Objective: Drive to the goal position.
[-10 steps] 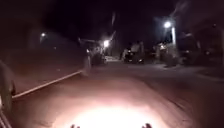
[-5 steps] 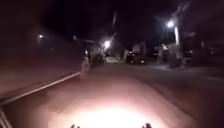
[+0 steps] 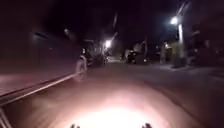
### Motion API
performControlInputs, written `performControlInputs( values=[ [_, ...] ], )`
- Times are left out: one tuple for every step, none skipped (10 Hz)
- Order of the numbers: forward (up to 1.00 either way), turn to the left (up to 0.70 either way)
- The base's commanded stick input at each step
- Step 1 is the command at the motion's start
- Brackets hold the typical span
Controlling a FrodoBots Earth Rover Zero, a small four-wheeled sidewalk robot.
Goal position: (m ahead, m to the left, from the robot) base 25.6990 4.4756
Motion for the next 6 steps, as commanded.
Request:
performControlInputs(
  values=[
    [0.85,0.0],
    [0.85,0.0],
    [0.85,0.0],
    [0.85,0.0],
    [0.85,0.0],
    [0.85,0.0]
  ],
)
